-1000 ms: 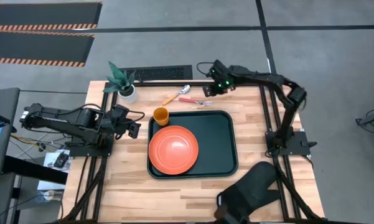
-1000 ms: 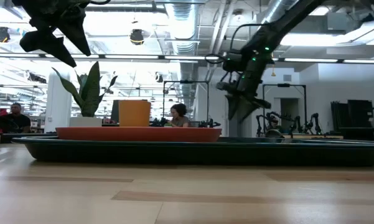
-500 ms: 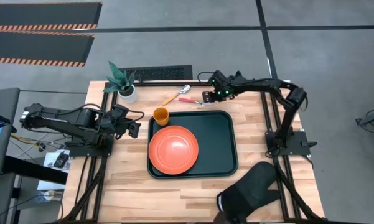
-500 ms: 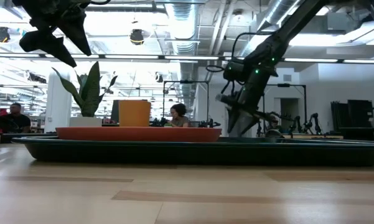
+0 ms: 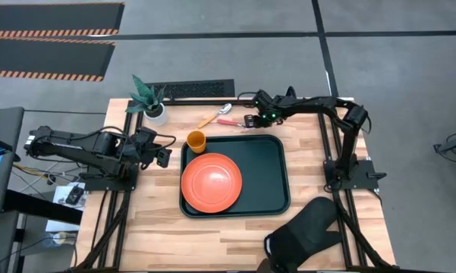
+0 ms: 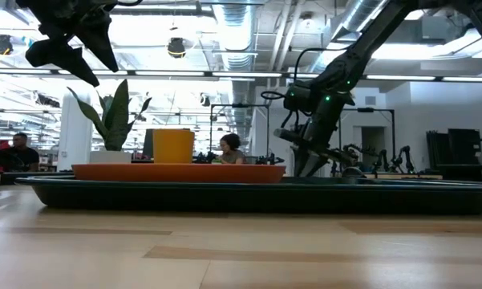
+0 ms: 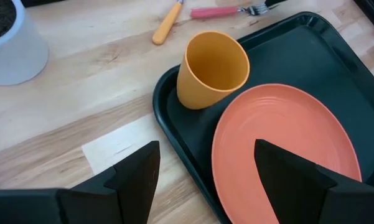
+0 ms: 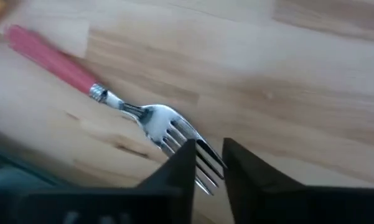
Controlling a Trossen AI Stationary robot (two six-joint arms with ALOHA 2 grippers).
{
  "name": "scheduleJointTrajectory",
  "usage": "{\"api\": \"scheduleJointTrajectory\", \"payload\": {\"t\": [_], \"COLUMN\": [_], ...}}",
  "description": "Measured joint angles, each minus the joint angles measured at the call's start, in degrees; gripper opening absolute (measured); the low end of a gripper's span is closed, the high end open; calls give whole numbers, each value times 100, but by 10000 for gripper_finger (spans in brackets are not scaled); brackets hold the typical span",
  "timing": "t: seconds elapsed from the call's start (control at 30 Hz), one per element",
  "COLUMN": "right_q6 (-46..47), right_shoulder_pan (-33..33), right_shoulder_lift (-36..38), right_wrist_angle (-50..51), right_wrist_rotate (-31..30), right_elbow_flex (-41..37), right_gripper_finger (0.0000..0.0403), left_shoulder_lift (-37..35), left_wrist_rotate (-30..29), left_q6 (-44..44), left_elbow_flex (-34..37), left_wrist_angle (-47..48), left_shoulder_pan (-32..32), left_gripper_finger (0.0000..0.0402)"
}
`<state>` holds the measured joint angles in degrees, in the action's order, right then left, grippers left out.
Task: Pick and place plate/cup/fork/spoon on tray
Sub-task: Put the pink fork on the black tray to the right of the orange plate
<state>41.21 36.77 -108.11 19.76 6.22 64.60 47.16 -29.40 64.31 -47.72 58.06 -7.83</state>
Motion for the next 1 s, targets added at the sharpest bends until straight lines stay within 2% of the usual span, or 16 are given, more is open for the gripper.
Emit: {"api": "scheduleJointTrajectory", "payload": {"t": [0.17,0.4,0.63,0.83,1.0], "right_q6": [-159,-276,-857,-2425,-4773], "right_shoulder_pan": [2,266,488,575,188], "right_shoulder_lift": [16,296,1143,2094,2442], "right_wrist_angle": [-73,109,970,1850,3393], "right_wrist_rotate": [121,166,620,1011,1145], "right_elbow_flex": [12,-5,-7,54,452], "right_gripper_finger": [13,4,2,1,1], "left_shoulder_lift": [0,0,0,-1,-1], "left_wrist_rotate": [-47,-66,-88,-142,-131], "left_q6": [0,0,-19,-62,-64], "left_elbow_flex": [0,0,0,0,0], "left_wrist_angle": [3,7,9,9,9], "left_shoulder_pan": [1,1,1,1,1], "left_gripper_finger": [247,247,247,247,247]}}
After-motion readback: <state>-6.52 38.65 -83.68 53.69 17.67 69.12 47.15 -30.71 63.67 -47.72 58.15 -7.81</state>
